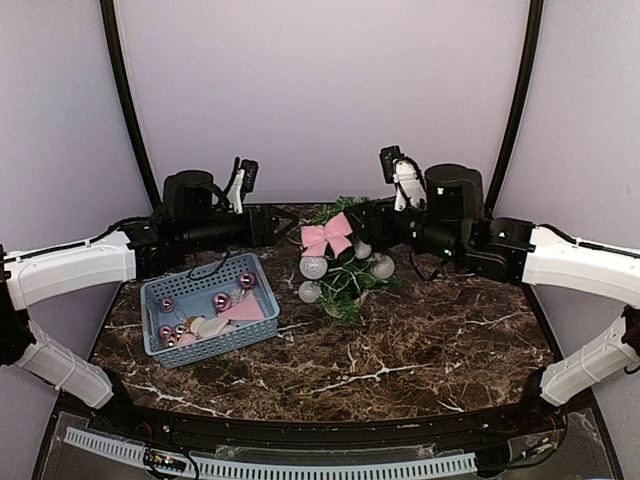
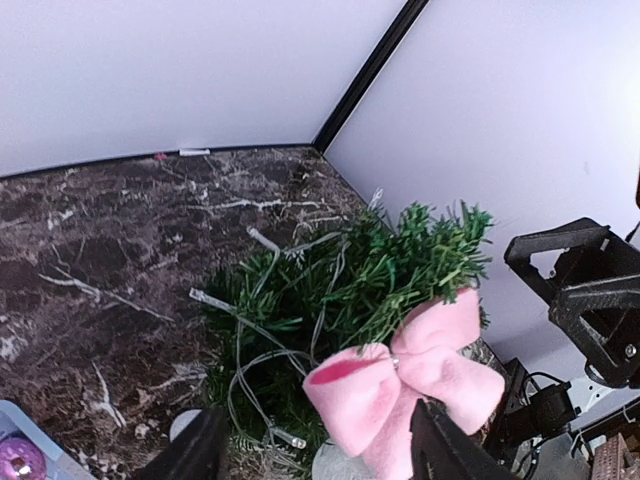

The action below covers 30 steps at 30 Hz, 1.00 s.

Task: Decorate the small christmas tree
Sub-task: Place the bow in the gap of branches, then pick up the ornament ball from the bin.

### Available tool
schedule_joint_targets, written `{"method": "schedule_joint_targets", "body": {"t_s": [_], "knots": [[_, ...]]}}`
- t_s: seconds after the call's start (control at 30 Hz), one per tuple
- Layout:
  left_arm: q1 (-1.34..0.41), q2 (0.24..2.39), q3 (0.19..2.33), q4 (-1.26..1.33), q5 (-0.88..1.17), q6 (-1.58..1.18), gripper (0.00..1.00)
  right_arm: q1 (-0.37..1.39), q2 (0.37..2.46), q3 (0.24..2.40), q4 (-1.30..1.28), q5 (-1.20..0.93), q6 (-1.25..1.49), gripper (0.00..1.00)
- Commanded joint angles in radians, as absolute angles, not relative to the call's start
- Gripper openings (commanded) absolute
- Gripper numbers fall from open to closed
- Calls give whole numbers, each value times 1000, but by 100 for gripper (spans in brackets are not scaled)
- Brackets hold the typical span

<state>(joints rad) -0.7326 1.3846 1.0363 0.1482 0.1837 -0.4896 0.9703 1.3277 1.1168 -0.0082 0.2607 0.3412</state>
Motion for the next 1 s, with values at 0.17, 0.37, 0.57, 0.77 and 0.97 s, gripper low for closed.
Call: {"method": "schedule_joint_targets", "body": {"t_s": [0.17, 0.37, 0.57, 0.77, 0.97], "knots": [[-710, 1243, 980, 78, 145, -463, 76, 964, 1290, 1152, 4, 270, 342, 64], [-638, 1136, 856, -56, 91, -562, 80, 963, 1231, 1120, -38, 336, 360, 74], [-532, 1027, 695, -223, 58, -686, 80, 927, 1187, 1072, -72, 380, 392, 81], [-518, 1025, 567, -280, 75, -722, 70, 857, 1165, 1016, -83, 348, 447, 83], [-518, 1130, 544, -236, 137, -717, 52, 823, 1156, 980, -71, 314, 482, 83]]}}
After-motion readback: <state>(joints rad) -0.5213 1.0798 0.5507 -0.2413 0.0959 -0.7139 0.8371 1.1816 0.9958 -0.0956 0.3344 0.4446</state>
